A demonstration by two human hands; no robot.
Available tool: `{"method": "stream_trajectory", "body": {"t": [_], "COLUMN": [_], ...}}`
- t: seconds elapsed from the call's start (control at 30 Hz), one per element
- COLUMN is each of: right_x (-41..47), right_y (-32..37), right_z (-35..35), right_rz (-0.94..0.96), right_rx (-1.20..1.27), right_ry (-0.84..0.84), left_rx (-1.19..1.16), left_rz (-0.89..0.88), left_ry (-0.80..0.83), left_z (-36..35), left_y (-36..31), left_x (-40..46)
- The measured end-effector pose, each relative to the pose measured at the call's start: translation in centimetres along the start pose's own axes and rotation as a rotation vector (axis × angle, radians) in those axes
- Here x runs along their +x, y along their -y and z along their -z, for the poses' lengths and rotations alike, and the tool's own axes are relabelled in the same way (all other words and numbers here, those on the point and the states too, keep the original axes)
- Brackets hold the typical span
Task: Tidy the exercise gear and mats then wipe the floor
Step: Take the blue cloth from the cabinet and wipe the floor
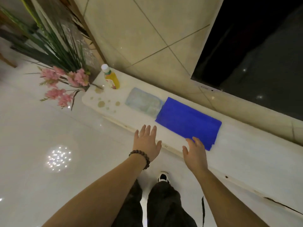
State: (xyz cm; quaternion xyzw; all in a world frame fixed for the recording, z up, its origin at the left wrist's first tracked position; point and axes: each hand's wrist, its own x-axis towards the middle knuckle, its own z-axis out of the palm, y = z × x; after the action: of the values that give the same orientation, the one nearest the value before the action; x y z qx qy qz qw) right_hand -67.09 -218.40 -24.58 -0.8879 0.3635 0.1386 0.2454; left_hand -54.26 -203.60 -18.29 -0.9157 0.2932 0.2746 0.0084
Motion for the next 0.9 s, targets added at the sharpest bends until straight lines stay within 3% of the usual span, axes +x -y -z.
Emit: {"method": "stream_trajectory", "body": {"t": [0.23, 0.53, 0.7, 0.9], "right_x": [6.1, 14.4, 14.7, 10.5], "right_y": [-5.0, -13.4, -15.9, -19.2], "right_z": [-4.4, -11.7, -13.4, -12.9], "right_rz": [-0.228, -0.177, -0.16, -0.175], "right_rx": [0.1, -0.239, -0.268, -0.237], "right_ry": [-0.055, -0.035, -0.277, -0.221], "left_rx": [0.06, 0.454, 0.408, 0.362], "left_rz": [-0.154, -0.539, -0.541, -0.59], "left_ry": [0.036, 0.122, 0.075, 0.088], "left_z": [-3.6, -14.3, -18.4, -21.0], "left_y": [2.5, 0.4, -0.2, -2.3], "left_x": [12.2, 25.8, 26.3, 21.2]}}
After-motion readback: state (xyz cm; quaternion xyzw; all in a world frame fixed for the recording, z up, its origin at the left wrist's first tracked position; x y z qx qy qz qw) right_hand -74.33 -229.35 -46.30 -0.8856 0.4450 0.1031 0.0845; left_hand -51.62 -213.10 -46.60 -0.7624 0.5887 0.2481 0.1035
